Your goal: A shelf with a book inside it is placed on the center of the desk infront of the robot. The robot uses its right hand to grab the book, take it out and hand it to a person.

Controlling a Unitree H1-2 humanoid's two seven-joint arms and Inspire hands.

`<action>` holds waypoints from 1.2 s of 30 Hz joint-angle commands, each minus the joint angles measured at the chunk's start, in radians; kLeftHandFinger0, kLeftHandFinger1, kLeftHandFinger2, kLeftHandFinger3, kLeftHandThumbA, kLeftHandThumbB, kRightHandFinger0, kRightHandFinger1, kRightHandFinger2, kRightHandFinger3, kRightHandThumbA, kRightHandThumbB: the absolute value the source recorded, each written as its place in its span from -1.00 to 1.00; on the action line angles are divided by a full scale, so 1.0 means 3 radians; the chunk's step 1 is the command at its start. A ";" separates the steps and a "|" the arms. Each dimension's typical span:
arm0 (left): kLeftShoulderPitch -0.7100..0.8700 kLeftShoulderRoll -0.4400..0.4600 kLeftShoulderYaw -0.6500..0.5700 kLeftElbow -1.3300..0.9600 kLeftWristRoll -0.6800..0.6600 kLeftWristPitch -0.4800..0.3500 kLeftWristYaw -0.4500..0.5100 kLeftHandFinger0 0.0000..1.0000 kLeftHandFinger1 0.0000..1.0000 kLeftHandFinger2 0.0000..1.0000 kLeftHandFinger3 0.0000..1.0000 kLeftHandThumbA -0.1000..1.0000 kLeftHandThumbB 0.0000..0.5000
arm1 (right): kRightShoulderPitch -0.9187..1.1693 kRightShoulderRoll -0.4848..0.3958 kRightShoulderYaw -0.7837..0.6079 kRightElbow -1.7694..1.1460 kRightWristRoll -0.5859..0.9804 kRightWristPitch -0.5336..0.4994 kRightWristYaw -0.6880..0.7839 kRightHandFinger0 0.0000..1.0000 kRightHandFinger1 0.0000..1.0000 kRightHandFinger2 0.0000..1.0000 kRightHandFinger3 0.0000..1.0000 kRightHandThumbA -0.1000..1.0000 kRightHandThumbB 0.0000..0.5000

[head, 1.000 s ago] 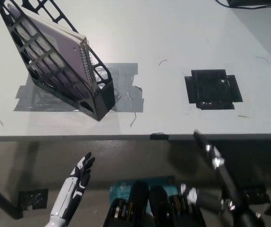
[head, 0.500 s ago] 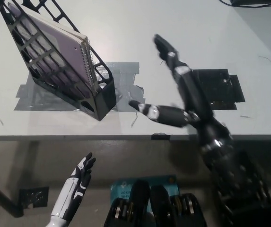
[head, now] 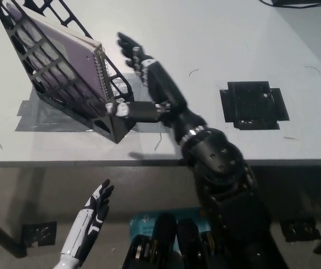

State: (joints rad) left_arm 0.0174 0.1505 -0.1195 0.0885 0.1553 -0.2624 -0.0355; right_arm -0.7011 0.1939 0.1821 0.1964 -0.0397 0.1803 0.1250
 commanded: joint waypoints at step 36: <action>-0.0206 0.0060 -0.0021 -0.0079 0.0099 -0.0113 -0.0076 1.00 1.00 1.00 1.00 0.99 0.02 | -0.0831 0.0330 -0.0470 0.0767 0.0579 0.0078 0.0079 1.00 1.00 1.00 1.00 0.71 0.25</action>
State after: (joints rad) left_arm -0.0321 0.1579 -0.1254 0.0880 0.1773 -0.2673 -0.0503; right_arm -0.8942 0.2659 0.0330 0.4263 0.1073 0.2377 0.1290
